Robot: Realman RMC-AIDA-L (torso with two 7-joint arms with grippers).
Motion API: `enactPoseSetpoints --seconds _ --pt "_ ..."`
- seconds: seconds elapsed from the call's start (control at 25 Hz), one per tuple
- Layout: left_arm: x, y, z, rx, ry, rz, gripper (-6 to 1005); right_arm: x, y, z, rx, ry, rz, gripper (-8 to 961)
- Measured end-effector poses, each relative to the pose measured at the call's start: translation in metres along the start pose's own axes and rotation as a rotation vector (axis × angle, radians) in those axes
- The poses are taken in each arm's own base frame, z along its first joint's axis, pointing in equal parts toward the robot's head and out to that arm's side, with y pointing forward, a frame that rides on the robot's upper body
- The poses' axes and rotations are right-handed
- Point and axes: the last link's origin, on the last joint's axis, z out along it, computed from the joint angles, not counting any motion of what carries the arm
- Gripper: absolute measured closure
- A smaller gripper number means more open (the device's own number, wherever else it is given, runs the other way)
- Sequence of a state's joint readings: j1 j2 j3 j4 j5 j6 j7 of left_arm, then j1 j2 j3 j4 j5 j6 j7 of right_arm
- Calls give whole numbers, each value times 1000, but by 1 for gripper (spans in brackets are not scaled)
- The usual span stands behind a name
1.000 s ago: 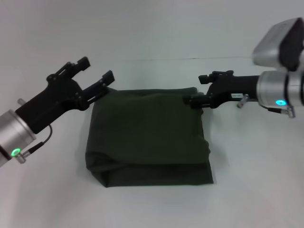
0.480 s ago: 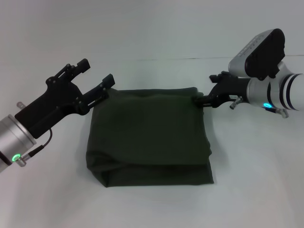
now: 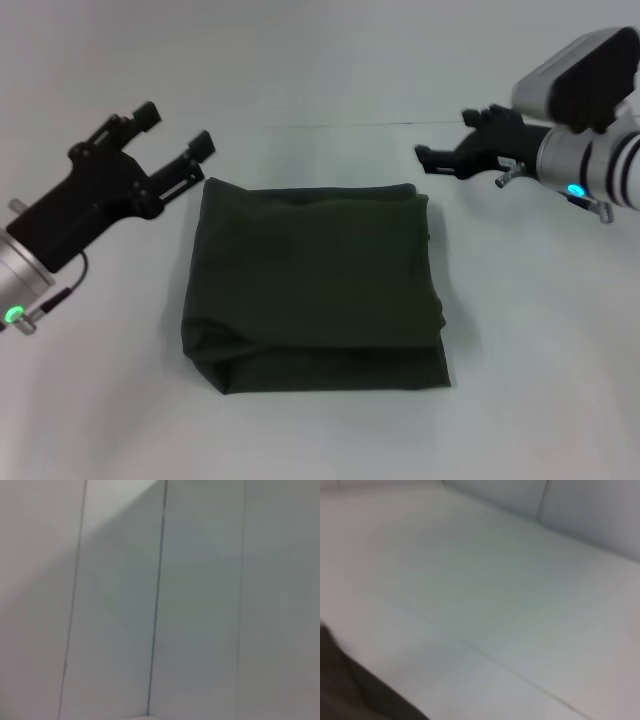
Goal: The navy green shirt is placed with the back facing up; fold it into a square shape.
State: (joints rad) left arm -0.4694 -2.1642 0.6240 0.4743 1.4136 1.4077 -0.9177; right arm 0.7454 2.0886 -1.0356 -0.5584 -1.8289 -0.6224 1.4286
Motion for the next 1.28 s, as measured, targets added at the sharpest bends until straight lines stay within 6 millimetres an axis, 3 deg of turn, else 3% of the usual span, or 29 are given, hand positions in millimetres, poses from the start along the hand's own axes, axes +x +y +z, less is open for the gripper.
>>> enactPoseSetpoints --seconds 0.24,0.44,0.72,0.92,1.28 --pt "4 -7 -6 4 -11 3 172 -14 33 -33 -382 -157 -3 53" --pt "1 1 -16 -82 -69 25 171 -6 43 -56 -555 -165 -14 53" --pt "-5 17 -13 -320 -251 -6 172 21 41 -90 -685 -121 -9 54" --pt "1 16 -1 -470 -409 -12 171 30 31 -111 -707 -144 -22 54" --pt "0 8 10 -502 -524 30 172 29 31 -109 -708 -157 -40 53"
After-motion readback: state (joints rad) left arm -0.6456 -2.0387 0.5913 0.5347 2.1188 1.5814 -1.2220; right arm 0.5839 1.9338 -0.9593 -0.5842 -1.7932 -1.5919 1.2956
